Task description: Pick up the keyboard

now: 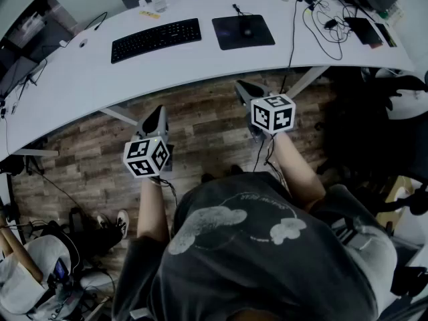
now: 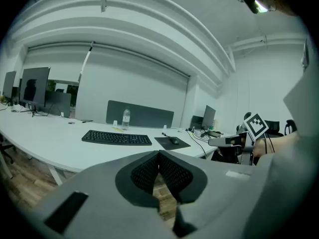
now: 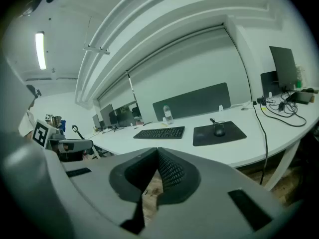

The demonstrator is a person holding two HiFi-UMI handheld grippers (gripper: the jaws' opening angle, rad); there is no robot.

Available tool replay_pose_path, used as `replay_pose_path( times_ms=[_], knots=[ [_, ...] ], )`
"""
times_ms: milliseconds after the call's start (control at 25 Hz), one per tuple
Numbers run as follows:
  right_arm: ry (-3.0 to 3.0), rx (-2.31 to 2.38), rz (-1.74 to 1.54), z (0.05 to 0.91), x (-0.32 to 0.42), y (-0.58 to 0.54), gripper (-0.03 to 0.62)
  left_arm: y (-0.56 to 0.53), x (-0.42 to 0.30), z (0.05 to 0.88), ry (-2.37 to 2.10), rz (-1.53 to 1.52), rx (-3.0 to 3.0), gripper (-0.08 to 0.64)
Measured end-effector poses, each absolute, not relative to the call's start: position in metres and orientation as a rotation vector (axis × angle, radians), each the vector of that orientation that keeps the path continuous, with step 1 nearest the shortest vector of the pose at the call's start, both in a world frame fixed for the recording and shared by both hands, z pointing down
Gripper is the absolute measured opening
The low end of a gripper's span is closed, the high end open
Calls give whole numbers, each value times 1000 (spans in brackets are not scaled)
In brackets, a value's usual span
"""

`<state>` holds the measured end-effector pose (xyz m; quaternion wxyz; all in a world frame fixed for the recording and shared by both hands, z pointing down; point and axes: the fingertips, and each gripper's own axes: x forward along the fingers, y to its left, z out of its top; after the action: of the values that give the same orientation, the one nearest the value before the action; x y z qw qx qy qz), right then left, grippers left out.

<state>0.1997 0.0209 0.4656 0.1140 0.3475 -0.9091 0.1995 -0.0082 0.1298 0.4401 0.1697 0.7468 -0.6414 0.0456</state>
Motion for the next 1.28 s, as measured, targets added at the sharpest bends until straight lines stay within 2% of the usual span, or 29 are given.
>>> replay_pose_path(
  times_ms=[480,760,1280],
  knots=[
    [-2658,1001,543,463,181,43,-8,145,-25,439,-1777,125,2166,2],
    [-2700,1107,783,475,173,53,-8,168,-40,458,-1715,108,2158,2],
    [-2635,1061,720,509,141,29,-8,138,-58,485,-1669,106,2104,2]
  ],
)
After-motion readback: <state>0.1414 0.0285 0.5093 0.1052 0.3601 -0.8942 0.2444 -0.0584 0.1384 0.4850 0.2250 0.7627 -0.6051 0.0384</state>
